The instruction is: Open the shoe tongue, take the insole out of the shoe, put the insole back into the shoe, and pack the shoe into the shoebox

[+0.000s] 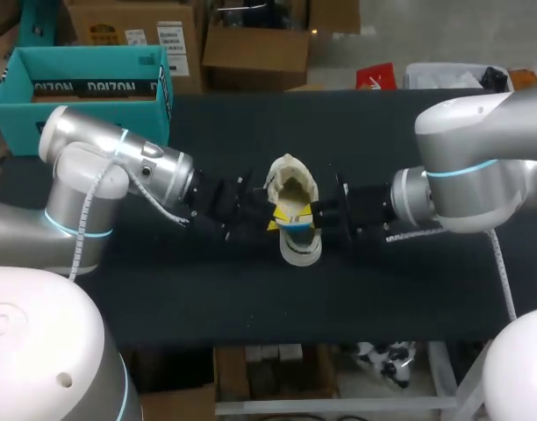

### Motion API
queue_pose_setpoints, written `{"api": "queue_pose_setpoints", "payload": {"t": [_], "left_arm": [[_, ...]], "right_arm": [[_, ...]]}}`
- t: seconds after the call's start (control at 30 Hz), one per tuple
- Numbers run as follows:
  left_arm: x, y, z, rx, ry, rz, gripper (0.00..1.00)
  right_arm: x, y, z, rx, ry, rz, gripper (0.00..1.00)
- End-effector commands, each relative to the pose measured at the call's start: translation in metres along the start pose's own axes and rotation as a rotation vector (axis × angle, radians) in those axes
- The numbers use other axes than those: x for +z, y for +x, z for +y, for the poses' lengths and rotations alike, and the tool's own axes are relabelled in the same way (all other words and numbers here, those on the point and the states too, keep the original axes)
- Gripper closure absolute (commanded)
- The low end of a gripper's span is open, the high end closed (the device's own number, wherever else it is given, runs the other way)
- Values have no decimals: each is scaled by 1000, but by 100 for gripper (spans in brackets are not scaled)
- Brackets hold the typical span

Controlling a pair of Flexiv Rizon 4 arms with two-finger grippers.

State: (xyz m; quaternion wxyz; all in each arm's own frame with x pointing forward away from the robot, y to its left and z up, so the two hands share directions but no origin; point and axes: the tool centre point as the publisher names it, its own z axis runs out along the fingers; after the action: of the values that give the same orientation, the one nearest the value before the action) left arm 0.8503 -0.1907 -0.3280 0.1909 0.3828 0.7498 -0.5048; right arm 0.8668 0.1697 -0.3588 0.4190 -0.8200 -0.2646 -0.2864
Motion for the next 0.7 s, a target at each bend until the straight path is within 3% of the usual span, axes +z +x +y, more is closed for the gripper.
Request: {"api": "queue_pose_setpoints", "payload": {"t": [0.03,0.07,0.13,0.23,0.4,0.47,0.5,0.57,0.7], "left_arm": [[4,4,-3,0,-9,-10,100],[4,4,-3,-1,-10,-13,100],[5,4,-2,-3,-3,-21,100],[6,5,-2,-3,0,-22,100],[7,6,0,-12,-5,-28,100],[8,6,1,-17,-8,-31,100],[8,6,2,-20,-14,-33,100],[9,6,3,-22,-18,-34,100],[12,5,5,-25,-34,-37,100]], "right_arm": [[-4,-1,-5,1,-3,4,61],[-6,-1,-8,0,-9,5,53],[-11,-3,-14,-9,-25,11,52],[-19,-5,-24,-7,-43,18,64],[-24,-7,-35,-8,-56,18,71],[-24,-8,-36,-14,-52,21,82],[-24,-9,-36,-14,-49,23,93],[-23,-10,-35,-13,-40,23,100],[-21,-9,-30,-19,-28,21,100]]}}
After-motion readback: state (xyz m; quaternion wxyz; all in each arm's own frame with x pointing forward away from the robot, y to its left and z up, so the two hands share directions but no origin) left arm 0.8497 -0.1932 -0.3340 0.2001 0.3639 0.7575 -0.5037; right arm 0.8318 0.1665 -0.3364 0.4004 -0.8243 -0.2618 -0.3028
